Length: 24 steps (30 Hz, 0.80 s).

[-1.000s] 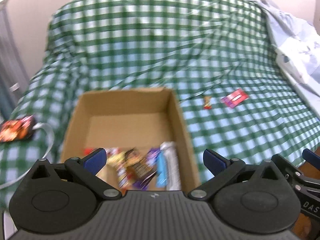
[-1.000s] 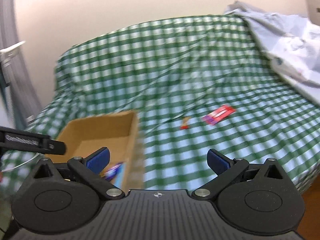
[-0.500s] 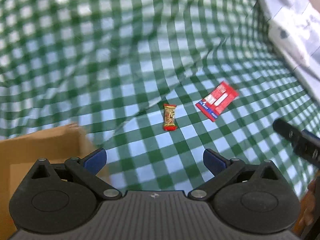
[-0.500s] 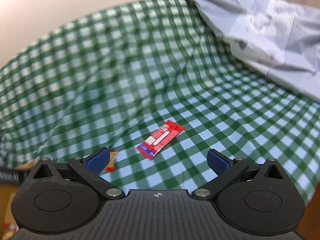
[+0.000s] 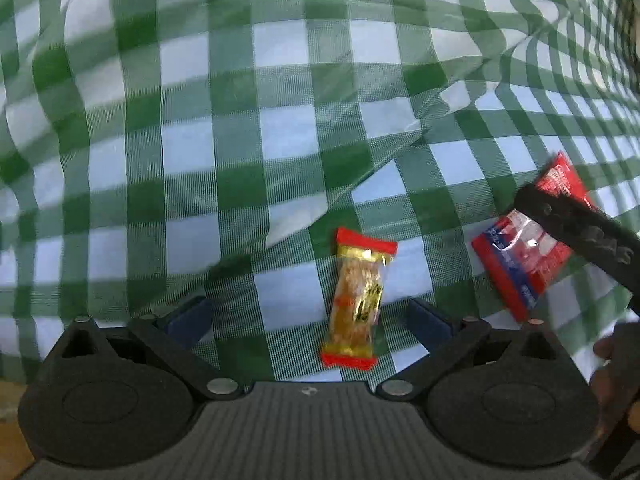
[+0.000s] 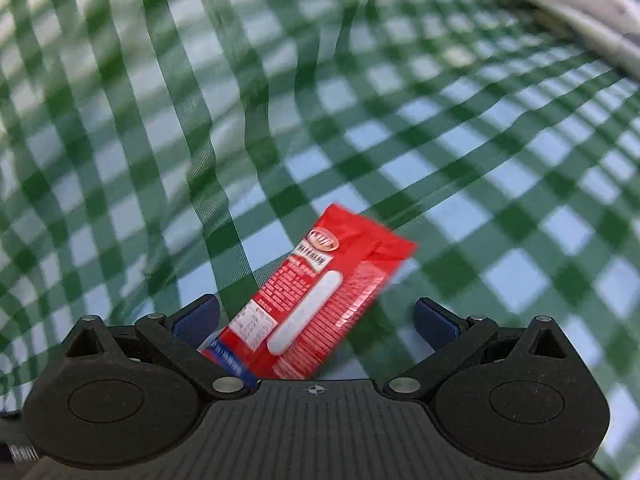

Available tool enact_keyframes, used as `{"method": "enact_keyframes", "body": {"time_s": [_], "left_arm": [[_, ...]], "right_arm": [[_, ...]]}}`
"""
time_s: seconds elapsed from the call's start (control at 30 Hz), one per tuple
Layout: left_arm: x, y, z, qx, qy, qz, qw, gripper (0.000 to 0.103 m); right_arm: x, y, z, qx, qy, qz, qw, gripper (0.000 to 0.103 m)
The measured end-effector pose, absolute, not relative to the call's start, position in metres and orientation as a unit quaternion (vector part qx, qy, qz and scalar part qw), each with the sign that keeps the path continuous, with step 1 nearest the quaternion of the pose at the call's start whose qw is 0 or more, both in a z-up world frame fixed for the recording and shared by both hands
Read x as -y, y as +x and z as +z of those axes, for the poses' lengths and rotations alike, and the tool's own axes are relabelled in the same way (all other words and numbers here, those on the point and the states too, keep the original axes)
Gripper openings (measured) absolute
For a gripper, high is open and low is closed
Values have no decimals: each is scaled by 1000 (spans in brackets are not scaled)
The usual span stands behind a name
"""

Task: Organize snacks
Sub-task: 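Grasp the red packet with the right tool while the left grasps the gold candy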

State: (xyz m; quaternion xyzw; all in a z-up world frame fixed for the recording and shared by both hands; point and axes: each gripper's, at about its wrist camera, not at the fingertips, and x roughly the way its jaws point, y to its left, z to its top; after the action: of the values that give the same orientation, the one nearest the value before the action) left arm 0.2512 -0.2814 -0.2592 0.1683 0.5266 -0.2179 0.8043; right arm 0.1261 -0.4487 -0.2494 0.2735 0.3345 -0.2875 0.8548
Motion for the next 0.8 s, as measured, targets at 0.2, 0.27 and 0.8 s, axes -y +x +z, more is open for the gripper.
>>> {"method": "enact_keyframes", "body": {"time_s": [0.2,0.27,0.8], "left_arm": [[278,254,-263,-513,169,-235,808,103],[278,254,-264,-511,171,-234,809,103],[282,247,-263,-508,175,-232,811,103]], "right_arm": [[419,139,-267,-319,144,-305,886,103],[418,137,-269,-316,137,-299,890,103],[418,134,-266,-315,131,-297,892,103]]}}
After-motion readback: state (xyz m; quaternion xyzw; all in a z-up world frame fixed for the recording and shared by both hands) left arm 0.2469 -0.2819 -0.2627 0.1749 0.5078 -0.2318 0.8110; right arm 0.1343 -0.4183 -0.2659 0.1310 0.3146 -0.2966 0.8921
